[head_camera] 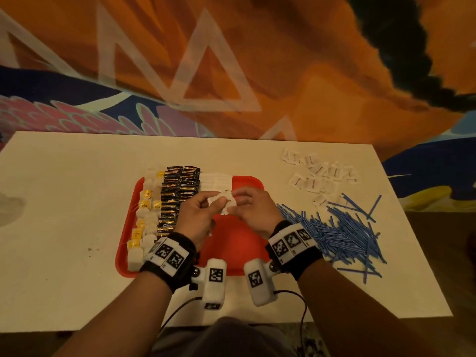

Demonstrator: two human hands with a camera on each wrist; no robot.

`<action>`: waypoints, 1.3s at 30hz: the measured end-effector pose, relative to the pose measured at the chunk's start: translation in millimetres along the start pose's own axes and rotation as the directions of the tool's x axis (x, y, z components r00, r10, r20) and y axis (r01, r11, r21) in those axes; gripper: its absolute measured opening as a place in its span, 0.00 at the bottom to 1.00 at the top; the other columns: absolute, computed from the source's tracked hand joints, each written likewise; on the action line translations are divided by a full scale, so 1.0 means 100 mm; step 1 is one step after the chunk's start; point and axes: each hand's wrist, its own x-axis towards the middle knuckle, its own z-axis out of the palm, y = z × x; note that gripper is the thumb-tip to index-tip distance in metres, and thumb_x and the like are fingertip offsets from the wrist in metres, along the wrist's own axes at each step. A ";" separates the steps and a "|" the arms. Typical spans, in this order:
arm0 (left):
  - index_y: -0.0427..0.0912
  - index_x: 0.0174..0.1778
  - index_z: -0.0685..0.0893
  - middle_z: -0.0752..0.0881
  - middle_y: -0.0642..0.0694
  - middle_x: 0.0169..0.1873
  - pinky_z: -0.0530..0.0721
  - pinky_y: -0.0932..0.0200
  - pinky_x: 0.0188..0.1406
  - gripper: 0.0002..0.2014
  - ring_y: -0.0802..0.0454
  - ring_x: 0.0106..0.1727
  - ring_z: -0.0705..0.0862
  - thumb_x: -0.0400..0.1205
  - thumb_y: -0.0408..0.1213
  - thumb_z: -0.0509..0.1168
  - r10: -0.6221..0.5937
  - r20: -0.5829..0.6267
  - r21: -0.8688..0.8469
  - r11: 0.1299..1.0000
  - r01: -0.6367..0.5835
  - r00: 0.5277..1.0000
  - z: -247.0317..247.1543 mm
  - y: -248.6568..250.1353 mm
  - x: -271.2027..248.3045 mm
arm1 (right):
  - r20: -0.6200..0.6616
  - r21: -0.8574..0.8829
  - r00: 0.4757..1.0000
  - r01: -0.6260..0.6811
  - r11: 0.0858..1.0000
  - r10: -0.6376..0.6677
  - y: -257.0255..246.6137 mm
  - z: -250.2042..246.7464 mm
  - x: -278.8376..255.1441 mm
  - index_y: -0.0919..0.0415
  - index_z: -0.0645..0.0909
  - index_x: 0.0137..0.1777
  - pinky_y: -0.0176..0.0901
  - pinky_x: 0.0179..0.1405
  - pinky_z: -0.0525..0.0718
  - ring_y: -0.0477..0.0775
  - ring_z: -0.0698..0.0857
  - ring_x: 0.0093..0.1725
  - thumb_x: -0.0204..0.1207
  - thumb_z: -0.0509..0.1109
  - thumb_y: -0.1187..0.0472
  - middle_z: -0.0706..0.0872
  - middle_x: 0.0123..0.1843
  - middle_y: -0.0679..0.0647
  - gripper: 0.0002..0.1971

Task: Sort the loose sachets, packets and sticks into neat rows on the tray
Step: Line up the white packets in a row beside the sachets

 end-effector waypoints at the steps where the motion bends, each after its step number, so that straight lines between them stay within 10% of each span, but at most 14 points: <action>1: 0.39 0.56 0.86 0.83 0.48 0.29 0.66 0.64 0.14 0.08 0.57 0.17 0.70 0.81 0.32 0.72 0.014 0.001 -0.009 1.000 -0.014 1.000 0.01 0.01 -0.01 | 0.036 0.039 0.999 -0.019 0.999 0.018 0.01 0.01 -0.01 0.55 0.85 0.54 0.54 0.47 0.86 0.59 0.88 0.45 0.70 0.78 0.69 0.89 0.47 0.59 0.15; 8: 0.46 0.56 0.78 0.78 0.50 0.27 0.66 0.64 0.17 0.12 0.55 0.18 0.67 0.81 0.32 0.72 0.145 0.045 0.098 0.984 -0.149 0.988 -0.06 0.04 -0.01 | 0.061 0.395 0.993 -0.114 0.911 0.098 0.01 -0.03 -0.08 0.67 0.85 0.54 0.35 0.30 0.79 0.46 0.85 0.33 0.77 0.74 0.69 0.89 0.42 0.56 0.08; 16: 0.47 0.47 0.89 0.84 0.57 0.30 0.69 0.66 0.18 0.07 0.58 0.18 0.69 0.82 0.29 0.71 0.306 0.122 0.283 0.901 -0.329 0.944 -0.11 0.01 -0.06 | -0.029 0.456 0.983 -0.147 0.878 0.179 0.00 0.00 -0.07 0.64 0.85 0.51 0.39 0.29 0.76 0.47 0.83 0.29 0.80 0.73 0.61 0.86 0.37 0.55 0.06; 22: 0.50 0.54 0.89 0.74 0.39 0.26 0.68 0.65 0.17 0.10 0.54 0.17 0.66 0.82 0.31 0.71 0.280 0.070 0.232 0.929 -0.288 0.958 -0.11 -0.02 -0.05 | -0.040 0.473 0.985 -0.131 0.871 0.170 0.04 0.06 -0.08 0.61 0.86 0.49 0.39 0.31 0.78 0.47 0.86 0.33 0.80 0.73 0.63 0.90 0.42 0.55 0.02; 28: 0.49 0.60 0.84 0.76 0.40 0.33 0.69 0.66 0.16 0.15 0.59 0.19 0.70 0.82 0.27 0.70 0.165 0.108 0.147 0.973 -0.180 0.980 -0.17 -0.01 -0.05 | -0.005 0.174 0.997 -0.081 0.981 0.083 0.00 -0.06 -0.05 0.69 0.85 0.56 0.34 0.30 0.81 0.44 0.86 0.30 0.74 0.78 0.67 0.89 0.39 0.56 0.12; 33: 0.42 0.50 0.91 0.92 0.49 0.38 0.84 0.66 0.42 0.05 0.60 0.38 0.88 0.79 0.32 0.74 0.175 0.231 0.351 0.902 -0.249 0.957 -0.19 0.06 0.03 | 0.116 -0.196 0.993 0.014 0.980 0.009 -0.13 -0.18 -0.03 0.64 0.90 0.46 0.29 0.31 0.82 0.40 0.84 0.29 0.70 0.81 0.64 0.88 0.33 0.51 0.07; 39: 0.40 0.45 0.87 0.86 0.50 0.29 0.70 0.66 0.17 0.02 0.57 0.25 0.77 0.80 0.32 0.74 0.064 0.053 0.112 0.991 -0.070 0.997 -0.13 0.04 0.03 | -0.180 0.103 0.983 0.048 0.993 -0.029 0.00 -0.11 -0.02 0.57 0.90 0.37 0.43 0.39 0.86 0.42 0.84 0.30 0.66 0.84 0.57 0.90 0.33 0.50 0.06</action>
